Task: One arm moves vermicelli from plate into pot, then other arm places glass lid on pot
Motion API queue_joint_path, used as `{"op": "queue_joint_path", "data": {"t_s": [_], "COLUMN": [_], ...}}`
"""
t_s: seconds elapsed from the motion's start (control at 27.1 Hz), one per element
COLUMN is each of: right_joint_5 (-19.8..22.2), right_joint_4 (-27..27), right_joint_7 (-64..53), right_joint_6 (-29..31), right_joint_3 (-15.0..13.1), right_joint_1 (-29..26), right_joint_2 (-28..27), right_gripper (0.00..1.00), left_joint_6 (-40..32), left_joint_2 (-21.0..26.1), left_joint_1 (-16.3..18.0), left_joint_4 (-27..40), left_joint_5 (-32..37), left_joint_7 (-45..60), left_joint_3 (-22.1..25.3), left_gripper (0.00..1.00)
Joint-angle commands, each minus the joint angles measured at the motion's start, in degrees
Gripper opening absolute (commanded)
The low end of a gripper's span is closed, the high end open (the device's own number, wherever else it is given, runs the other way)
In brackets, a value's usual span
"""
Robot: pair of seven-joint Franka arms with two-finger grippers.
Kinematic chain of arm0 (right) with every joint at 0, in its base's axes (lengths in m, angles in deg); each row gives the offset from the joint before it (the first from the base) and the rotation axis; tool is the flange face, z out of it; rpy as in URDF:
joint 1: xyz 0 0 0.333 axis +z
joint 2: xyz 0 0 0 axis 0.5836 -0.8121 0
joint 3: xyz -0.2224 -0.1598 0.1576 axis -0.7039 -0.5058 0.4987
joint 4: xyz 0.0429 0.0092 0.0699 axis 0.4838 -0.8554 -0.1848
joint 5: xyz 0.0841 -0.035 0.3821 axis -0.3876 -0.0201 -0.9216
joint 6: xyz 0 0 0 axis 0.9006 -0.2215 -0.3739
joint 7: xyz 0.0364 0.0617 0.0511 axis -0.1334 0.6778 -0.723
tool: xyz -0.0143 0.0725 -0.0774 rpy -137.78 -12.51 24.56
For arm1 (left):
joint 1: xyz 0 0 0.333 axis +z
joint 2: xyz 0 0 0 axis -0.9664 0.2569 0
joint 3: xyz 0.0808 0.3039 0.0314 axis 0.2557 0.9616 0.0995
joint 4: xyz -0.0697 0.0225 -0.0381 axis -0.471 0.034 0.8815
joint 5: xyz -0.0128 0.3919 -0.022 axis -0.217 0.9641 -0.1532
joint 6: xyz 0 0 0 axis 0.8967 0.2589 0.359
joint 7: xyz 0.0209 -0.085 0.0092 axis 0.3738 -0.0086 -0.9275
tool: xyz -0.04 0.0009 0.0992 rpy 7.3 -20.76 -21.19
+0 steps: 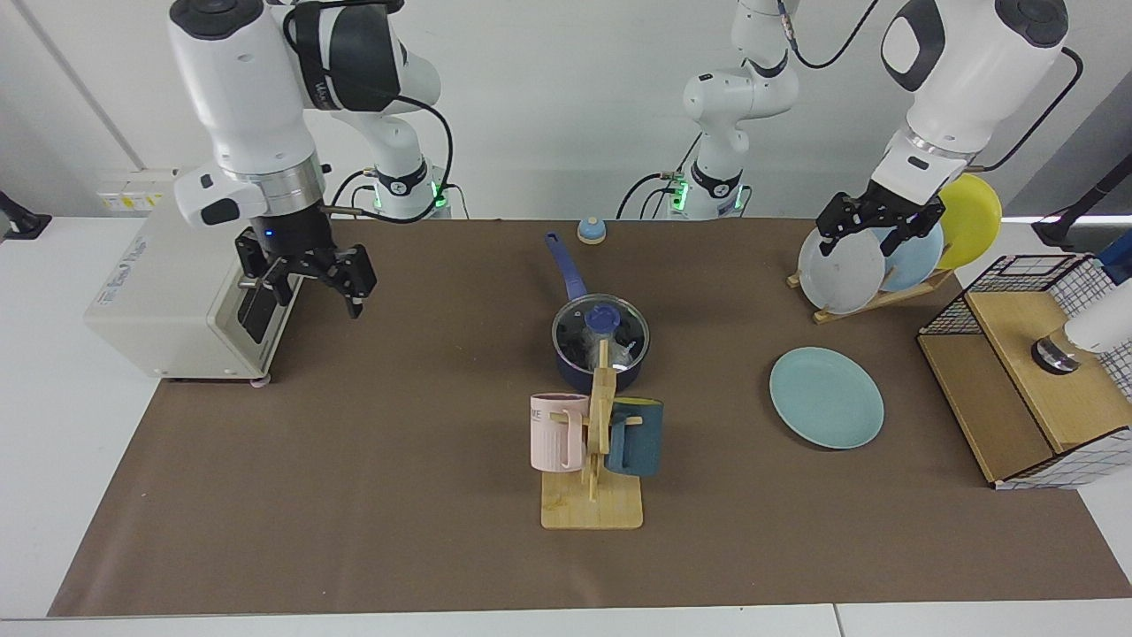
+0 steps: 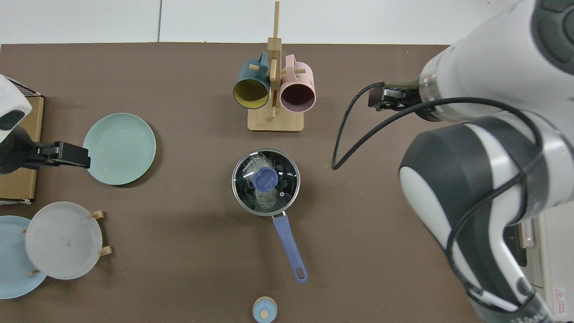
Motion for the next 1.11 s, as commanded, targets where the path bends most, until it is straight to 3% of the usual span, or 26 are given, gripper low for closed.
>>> {"op": "queue_joint_path", "data": {"t_s": [0.0, 0.26, 0.52, 0.67, 1.07], "right_joint_5": [-0.6, -0.5, -1.2, -1.1, -0.5], "right_joint_4": [-1.7, -4.0, -17.2, -20.9, -22.0], "right_joint_7": [-4.3, -9.4, -12.4, -12.8, -12.2], "right_joint_6": [-0.3, -4.0, -3.6, -1.9, 0.5], "right_joint_3": [1.0, 0.9, 1.1, 1.3, 1.3], "right_joint_1": [-5.5, -7.0, -7.0, -6.7, -5.9], "right_joint_2": [0.8, 2.9, 12.3, 14.4, 14.4], "right_gripper": [0.99, 0.99, 0.99, 0.99, 0.99], "left_joint_6": [0.2, 0.2, 0.3, 0.2, 0.2], "left_joint_2": [-0.6, -0.6, -0.5, -0.6, -0.6], "left_joint_1": [-0.6, -0.6, -0.6, -0.6, -0.6], "left_joint_4": [0.1, 0.1, 0.1, 0.1, 0.1], "left_joint_5": [-0.4, -0.4, -0.4, -0.4, -0.4], "left_joint_7": [-0.1, -0.1, -0.1, -0.1, -0.1], "left_joint_3": [0.5, 0.5, 0.5, 0.5, 0.5], "left_gripper": [1.0, 1.0, 1.0, 1.0, 1.0]}}
